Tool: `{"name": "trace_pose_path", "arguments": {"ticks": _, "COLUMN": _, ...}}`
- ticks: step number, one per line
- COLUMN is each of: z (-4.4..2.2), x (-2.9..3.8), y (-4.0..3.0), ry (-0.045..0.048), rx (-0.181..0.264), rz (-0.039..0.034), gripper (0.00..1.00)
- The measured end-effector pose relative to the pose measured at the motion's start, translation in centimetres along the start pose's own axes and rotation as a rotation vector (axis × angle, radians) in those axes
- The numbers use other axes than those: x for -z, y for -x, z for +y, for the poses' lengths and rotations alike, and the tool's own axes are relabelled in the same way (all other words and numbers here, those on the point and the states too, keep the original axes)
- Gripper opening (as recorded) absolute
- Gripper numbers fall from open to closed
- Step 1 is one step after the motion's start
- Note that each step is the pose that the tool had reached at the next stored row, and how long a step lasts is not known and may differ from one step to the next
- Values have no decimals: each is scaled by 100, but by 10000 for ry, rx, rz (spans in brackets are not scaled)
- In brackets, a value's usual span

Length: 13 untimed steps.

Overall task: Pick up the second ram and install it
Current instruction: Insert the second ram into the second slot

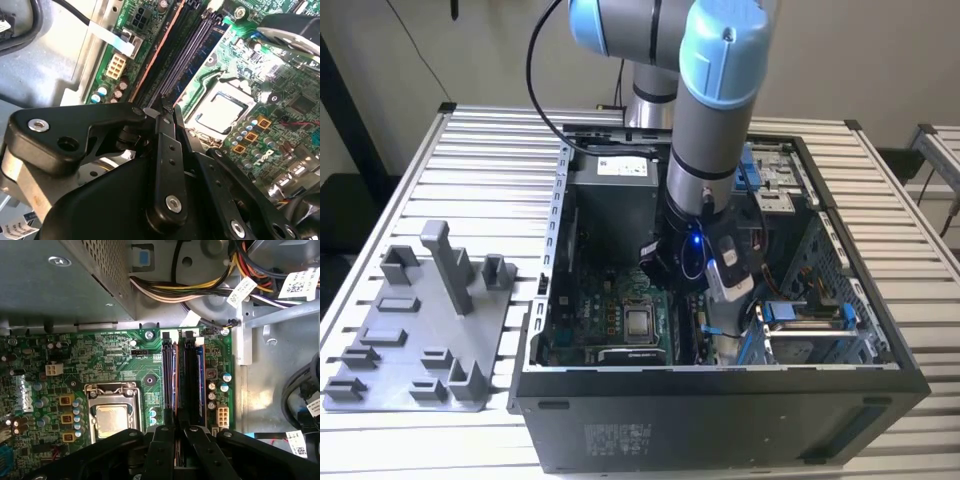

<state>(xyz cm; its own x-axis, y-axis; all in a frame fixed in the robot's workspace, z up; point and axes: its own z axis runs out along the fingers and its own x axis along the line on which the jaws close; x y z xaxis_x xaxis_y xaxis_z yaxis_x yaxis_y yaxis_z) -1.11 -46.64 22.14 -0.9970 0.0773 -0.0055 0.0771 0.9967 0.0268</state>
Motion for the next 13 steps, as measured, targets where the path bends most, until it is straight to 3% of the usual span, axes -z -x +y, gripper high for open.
{"name": "trace_pose_path", "arguments": {"ticks": 10, "z": -7, "x": 1, "y": 3, "ry": -12, "rx": -1, "rz": 51, "gripper": 14}}
{"name": "trace_pose_path", "arguments": {"ticks": 13, "z": -3, "x": 30, "y": 3, "ry": -117, "rx": -1, "rz": 43, "gripper": 14}}
